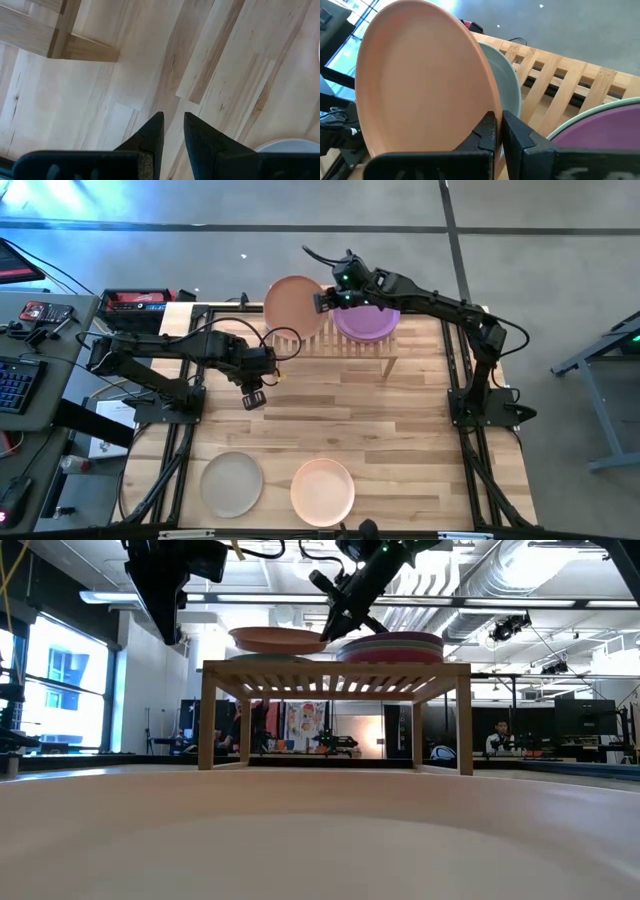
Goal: Place and stack plates onto a shelf
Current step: Stack the brown plate on top of the blue plate on the shelf, then stack the gray plate on top of the brown plate on the shelf
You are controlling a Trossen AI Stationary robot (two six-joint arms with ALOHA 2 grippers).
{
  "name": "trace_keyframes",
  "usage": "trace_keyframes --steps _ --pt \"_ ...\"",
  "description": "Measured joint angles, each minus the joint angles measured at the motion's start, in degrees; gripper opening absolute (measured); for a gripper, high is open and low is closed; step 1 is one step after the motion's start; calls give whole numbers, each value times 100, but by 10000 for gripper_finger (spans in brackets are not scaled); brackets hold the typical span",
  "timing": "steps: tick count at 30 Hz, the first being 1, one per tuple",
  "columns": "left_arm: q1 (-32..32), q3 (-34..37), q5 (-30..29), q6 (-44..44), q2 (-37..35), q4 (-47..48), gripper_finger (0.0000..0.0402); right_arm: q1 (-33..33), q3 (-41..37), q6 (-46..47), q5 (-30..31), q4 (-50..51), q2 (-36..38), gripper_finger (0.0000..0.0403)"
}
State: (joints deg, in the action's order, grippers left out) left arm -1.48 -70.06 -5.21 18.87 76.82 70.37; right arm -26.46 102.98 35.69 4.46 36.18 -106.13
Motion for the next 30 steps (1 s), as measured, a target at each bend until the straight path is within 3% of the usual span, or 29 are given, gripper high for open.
trace_keyframes --steps 30 --pt "0 0 -13 -63 -2 0 65 -17 4 -100 156 -591 -114 42"
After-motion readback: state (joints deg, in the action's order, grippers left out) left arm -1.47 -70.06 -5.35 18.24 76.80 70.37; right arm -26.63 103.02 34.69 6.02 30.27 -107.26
